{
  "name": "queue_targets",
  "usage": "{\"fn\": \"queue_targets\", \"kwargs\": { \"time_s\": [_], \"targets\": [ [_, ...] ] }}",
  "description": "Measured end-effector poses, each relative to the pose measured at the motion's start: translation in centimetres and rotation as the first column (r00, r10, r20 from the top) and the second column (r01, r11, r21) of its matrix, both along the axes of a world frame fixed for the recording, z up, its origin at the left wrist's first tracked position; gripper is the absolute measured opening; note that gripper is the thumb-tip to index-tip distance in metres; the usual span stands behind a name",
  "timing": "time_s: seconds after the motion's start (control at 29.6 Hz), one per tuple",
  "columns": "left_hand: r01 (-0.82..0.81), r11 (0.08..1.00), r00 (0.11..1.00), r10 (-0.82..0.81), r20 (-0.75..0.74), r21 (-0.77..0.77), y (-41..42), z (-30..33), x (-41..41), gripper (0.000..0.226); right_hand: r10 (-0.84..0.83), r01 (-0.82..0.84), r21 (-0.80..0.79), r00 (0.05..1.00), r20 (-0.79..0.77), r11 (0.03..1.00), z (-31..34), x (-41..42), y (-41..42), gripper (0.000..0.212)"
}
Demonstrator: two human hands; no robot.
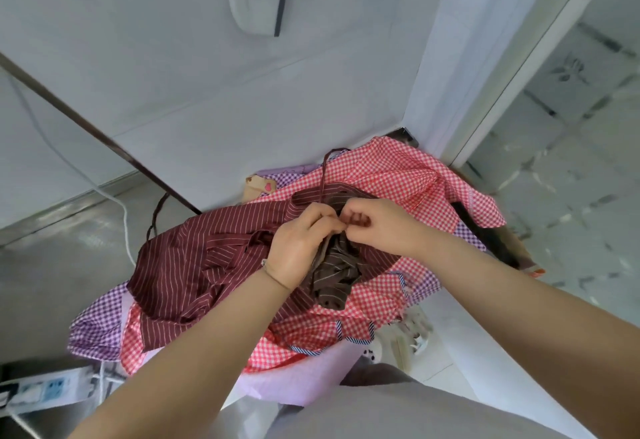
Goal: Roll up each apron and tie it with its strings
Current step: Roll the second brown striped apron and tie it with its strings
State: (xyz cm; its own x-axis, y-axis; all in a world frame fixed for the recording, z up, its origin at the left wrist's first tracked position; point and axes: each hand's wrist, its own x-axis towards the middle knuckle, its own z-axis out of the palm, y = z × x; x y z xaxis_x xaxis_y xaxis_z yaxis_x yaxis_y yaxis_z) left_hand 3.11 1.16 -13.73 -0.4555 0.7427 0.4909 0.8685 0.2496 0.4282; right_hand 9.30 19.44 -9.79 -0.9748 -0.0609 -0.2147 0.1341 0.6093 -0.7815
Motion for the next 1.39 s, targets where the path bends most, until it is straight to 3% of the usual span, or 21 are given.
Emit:
{"fn": "queue_targets", "kwargs": {
  "time_s": [0.14,0.24,0.3,0.34,0.41,0.47,0.54,0.57,0.61,0.68,0.74,0.78,0.84,0.91,0.98,1.05,1.08,1.15,1.22,1.32,1.39],
  "targets": [
    [0.041,0.999,0.999,-0.042,0.007,0.022,1.8,2.1,0.1,0.015,-0.137,0.161,-0.246,0.984,0.111,0.956,0.7,1.0,0.6,0.016],
    [0.035,0.999,0.998,-0.037,0.060,0.033,2.6,3.2,0.2,0.014,-0.227,0.342,-0.472,0.932,0.284,0.812,1.4,1.2,0.4,0.008],
    [0.021,0.997,0.994,-0.028,0.103,0.070,2.8,3.5,0.3,0.012,-0.266,0.410,-0.474,0.901,0.342,0.779,2.2,1.3,0.2,0.010],
    [0.013,0.996,0.993,-0.023,0.118,0.083,2.8,3.7,0.4,0.011,-0.265,0.361,-0.378,0.922,0.284,0.852,2.6,1.4,0.2,0.009],
    [-0.013,0.994,0.991,-0.002,0.136,0.110,2.6,4.0,0.6,0.013,-0.173,0.174,-0.011,0.982,0.075,0.985,3.7,1.8,0.1,0.010],
    [-0.048,0.988,0.985,0.023,0.171,0.149,2.5,4.4,0.7,0.013,-0.045,0.089,0.359,0.990,-0.130,0.929,4.5,2.1,-0.1,0.013],
    [-0.070,0.982,0.983,0.039,0.181,0.173,2.1,5.1,0.9,0.013,0.069,0.106,0.571,0.959,-0.276,0.814,4.8,2.3,-0.4,0.019],
    [-0.081,0.982,0.981,0.048,0.186,0.170,2.1,5.3,1.1,0.013,0.084,0.130,0.597,0.945,-0.317,0.791,4.7,2.3,-0.3,0.020],
    [-0.096,0.980,0.980,0.062,0.189,0.176,2.1,5.7,1.1,0.012,0.044,0.173,0.550,0.932,-0.359,0.817,4.7,2.2,-0.3,0.018],
    [-0.113,0.972,0.980,0.074,0.187,0.204,1.9,6.5,1.1,0.010,-0.233,0.321,0.213,0.905,-0.357,0.923,4.9,1.9,-0.8,0.007],
    [-0.086,0.971,0.984,0.047,0.174,0.225,1.5,7.5,1.1,0.014,-0.516,0.487,-0.171,0.811,-0.277,0.856,5.4,1.2,-1.8,0.013],
    [-0.072,0.972,0.985,0.034,0.170,0.224,1.4,7.9,1.0,0.016,-0.594,0.544,-0.242,0.760,-0.265,0.804,5.6,1.0,-2.1,0.019],
    [-0.061,0.975,0.986,0.026,0.162,0.215,1.4,8.3,1.1,0.017,-0.592,0.570,-0.170,0.740,-0.319,0.804,6.2,0.9,-2.2,0.024],
    [-0.091,0.974,0.985,0.058,0.161,0.208,0.9,8.6,1.1,0.015,-0.517,0.521,-0.080,0.792,-0.325,0.850,7.2,1.0,-2.8,0.024],
    [-0.151,0.963,0.965,0.094,0.246,0.224,0.4,9.0,0.8,0.016,-0.536,0.503,-0.191,0.814,-0.223,0.843,8.2,1.0,-3.2,0.027],
    [-0.249,0.935,0.902,0.129,0.412,0.252,-0.1,9.9,0.6,0.020,-0.536,0.489,-0.428,0.844,0.013,0.760,9.5,1.3,-3.1,0.026],
    [-0.312,0.916,0.858,0.158,0.489,0.251,-0.3,10.4,0.5,0.022,-0.451,0.452,-0.479,0.884,0.124,0.753,10.0,1.8,-2.7,0.021],
    [-0.414,0.881,0.785,0.217,0.580,0.230,-0.9,11.5,0.3,0.026,-0.231,0.301,-0.429,0.950,0.209,0.852,11.0,3.0,-2.2,0.017],
    [-0.451,0.867,0.745,0.235,0.624,0.213,-1.2,12.3,0.3,0.029,-0.159,0.226,-0.370,0.966,0.203,0.901,11.1,3.8,-2.3,0.024],
    [-0.504,0.836,0.679,0.225,0.699,0.220,-1.7,13.2,0.3,0.026,-0.314,0.316,-0.511,0.945,0.093,0.799,10.7,3.7,-3.9,0.034],
    [-0.529,0.814,0.625,0.184,0.758,0.239,-1.8,14.2,0.5,0.021,-0.414,0.341,-0.727,0.906,0.086,0.596,9.8,3.1,-4.7,0.033]
  ]
}}
